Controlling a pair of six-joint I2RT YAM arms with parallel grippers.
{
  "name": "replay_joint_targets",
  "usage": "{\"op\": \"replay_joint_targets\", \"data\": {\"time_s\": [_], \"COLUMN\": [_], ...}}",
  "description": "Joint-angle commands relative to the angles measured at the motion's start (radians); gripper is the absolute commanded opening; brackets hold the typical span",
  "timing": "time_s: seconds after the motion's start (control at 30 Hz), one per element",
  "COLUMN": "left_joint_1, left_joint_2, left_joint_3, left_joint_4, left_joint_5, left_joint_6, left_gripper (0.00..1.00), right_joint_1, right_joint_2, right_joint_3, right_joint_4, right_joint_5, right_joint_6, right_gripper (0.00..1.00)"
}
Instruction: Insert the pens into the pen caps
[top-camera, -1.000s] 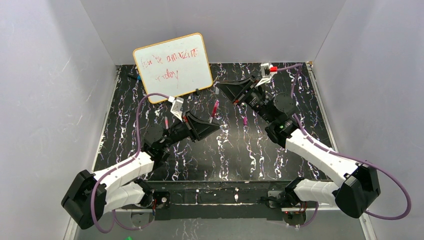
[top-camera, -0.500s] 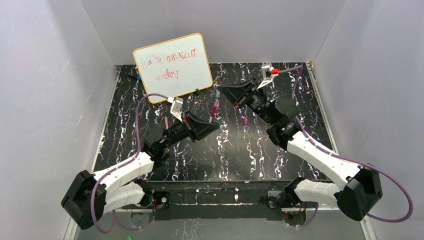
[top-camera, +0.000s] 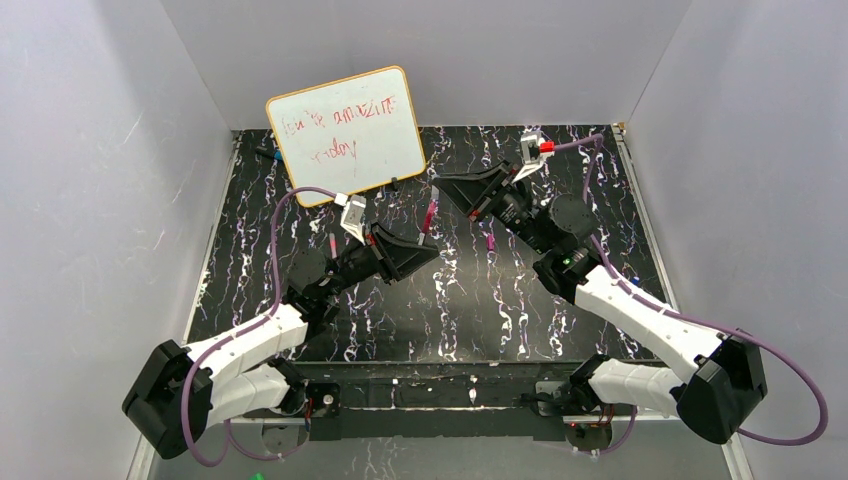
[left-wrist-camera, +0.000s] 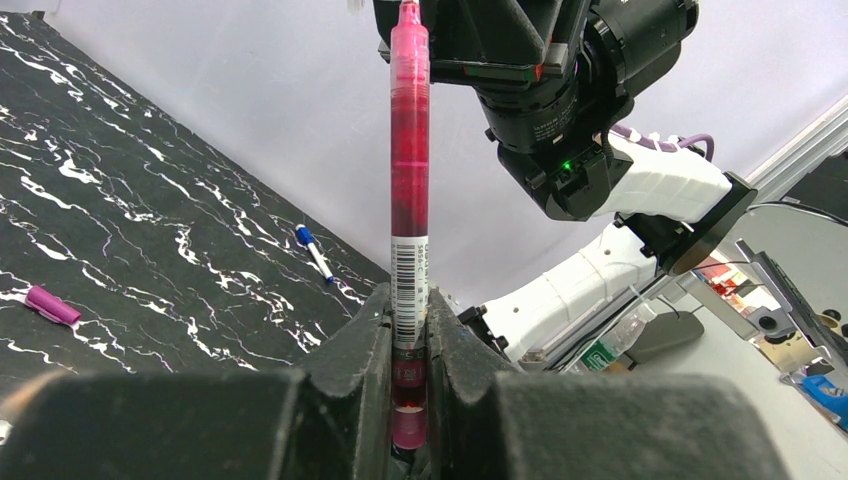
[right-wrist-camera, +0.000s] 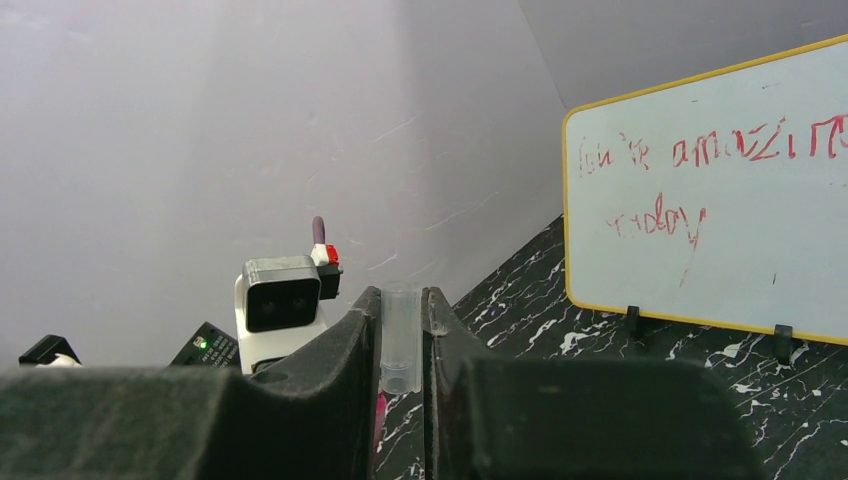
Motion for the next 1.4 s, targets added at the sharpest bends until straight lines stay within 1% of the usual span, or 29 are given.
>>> {"op": "replay_joint_targets", "data": {"time_s": [0.0,0.37,0.93,1.37], "left_joint_1": [-0.004,-0.004,-0.004,-0.004], "left_joint_2": [-0.015,-0.012,-0.012,-0.024], "left_joint_3": [-0.010,-0.012,-0.008,-0.016], "left_joint_4": [0.040,0.039,0.040,0.041], "left_joint_5": [-0.009,0.005,0.020,0.020], "left_joint_6": [0.017,0.014,0.012,0.016], "left_gripper": [0.00,0.00,0.00,0.00], "right_joint_1": [0.007,0.007,0.008,0.008], "right_joint_2": [-0.028,-0.036,-0.028,-0.063], "right_joint_3": [0.032,0.039,0.082,0.039], "right_joint_4": [0.023,0.036,0.050,0.043], "right_joint_5": [0.005,0.025,-0.007,0.000], "right_joint_6": [-0.028,-0.038,-0.026,-0.017], "right_gripper": [0.24,0.24,0.24,0.25]}}
